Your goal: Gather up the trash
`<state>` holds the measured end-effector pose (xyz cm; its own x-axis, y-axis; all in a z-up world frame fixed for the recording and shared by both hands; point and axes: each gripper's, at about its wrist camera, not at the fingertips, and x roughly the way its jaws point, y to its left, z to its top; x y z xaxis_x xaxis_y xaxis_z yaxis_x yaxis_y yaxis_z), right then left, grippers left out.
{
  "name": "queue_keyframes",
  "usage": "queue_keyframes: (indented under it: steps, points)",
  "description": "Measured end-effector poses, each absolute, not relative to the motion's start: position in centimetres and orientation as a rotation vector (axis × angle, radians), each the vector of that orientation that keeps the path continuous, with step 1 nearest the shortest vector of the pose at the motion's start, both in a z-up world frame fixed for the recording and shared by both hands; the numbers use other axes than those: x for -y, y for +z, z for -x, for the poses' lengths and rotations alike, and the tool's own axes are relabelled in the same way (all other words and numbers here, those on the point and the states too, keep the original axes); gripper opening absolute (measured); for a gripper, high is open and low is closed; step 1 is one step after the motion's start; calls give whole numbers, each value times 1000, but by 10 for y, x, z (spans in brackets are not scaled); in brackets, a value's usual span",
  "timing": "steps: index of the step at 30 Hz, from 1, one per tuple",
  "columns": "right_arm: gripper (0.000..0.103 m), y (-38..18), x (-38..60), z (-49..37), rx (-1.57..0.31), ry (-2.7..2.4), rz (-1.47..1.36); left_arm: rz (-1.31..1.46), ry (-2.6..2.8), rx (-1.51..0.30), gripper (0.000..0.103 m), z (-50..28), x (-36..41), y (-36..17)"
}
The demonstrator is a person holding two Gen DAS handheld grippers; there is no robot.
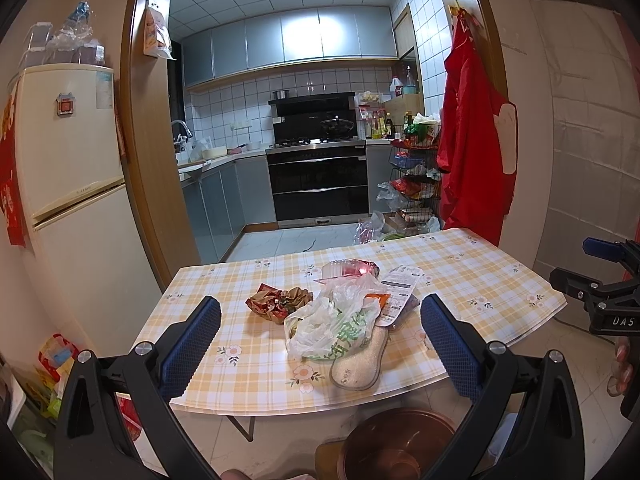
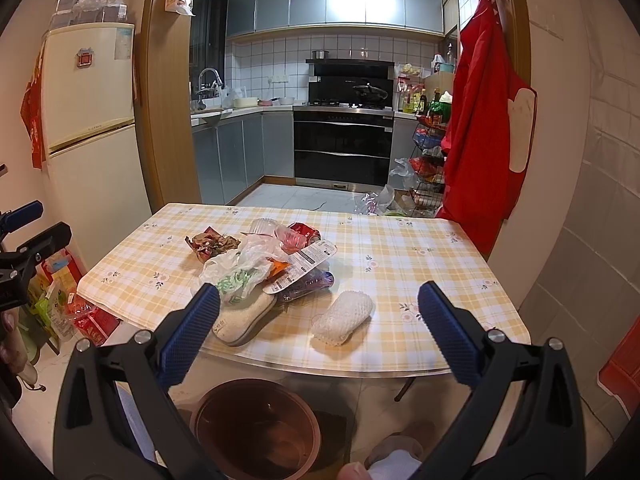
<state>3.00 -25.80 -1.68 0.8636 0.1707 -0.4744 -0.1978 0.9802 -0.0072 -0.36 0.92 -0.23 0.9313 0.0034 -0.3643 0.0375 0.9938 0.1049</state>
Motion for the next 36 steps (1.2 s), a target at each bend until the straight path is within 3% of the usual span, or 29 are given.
queue_keyframes:
  steps: [19,27,36]
  points:
    - [98,-19,257,-30,-490,194,54,-108,-18,-379,98,4,-7,-5]
    - [98,-41,253,-40,-504,216,51,-29,-25,-436,98,-14,-17,-15]
    - [98,-91,271,-85,-614,196,-36,30,-5,-469,98,-47,-45,-61]
